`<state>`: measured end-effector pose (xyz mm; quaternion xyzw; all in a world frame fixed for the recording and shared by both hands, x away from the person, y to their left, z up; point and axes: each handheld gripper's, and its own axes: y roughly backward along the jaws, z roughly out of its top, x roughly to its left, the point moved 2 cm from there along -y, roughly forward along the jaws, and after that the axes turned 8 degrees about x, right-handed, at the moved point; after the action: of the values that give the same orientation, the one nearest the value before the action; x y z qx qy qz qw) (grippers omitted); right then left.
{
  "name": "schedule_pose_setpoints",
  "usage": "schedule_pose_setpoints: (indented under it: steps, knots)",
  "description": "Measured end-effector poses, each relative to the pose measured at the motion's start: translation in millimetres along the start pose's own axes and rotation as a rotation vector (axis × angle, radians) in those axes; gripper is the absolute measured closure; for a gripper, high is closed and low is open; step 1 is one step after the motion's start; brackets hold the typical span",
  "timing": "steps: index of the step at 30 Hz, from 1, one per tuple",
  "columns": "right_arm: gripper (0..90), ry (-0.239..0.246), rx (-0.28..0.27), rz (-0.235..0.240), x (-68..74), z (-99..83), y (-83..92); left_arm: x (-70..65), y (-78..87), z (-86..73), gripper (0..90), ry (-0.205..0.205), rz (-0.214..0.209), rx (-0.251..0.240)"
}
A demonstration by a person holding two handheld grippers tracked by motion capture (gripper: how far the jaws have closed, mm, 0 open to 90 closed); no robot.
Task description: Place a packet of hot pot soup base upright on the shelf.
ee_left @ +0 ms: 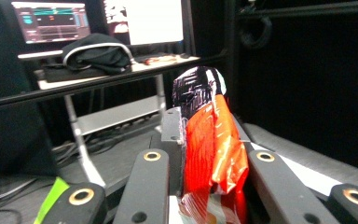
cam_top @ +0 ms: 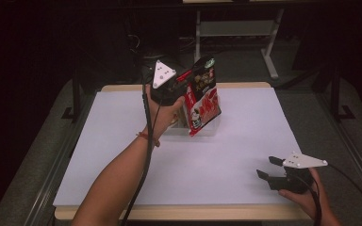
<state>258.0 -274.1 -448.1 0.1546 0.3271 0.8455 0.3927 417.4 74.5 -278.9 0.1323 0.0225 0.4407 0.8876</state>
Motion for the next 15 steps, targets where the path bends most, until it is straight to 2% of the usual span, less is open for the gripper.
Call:
schedule_pose_setpoints:
  steps: [5,8,13,15]
  knots:
    - [29.6,-0.002,0.001,0.002,0.2,-0.5,-0.5,0.3,-12.0,-1.6,75.6,-0.001,0.050,0.026]
    - [29.6,0.000,0.002,0.002,0.1,-0.6,-0.4,-4.5,-20.0,-0.2,75.5,-0.041,0.087,0.041]
    - [29.7,0.001,-0.002,0.003,0.4,-0.3,0.3,0.3,-32.0,-2.4,75.4,0.013,0.094,0.052]
    - [29.7,0.004,-0.001,0.003,0.2,-0.5,0.1,-0.4,-37.0,-3.1,75.3,0.001,0.112,0.056]
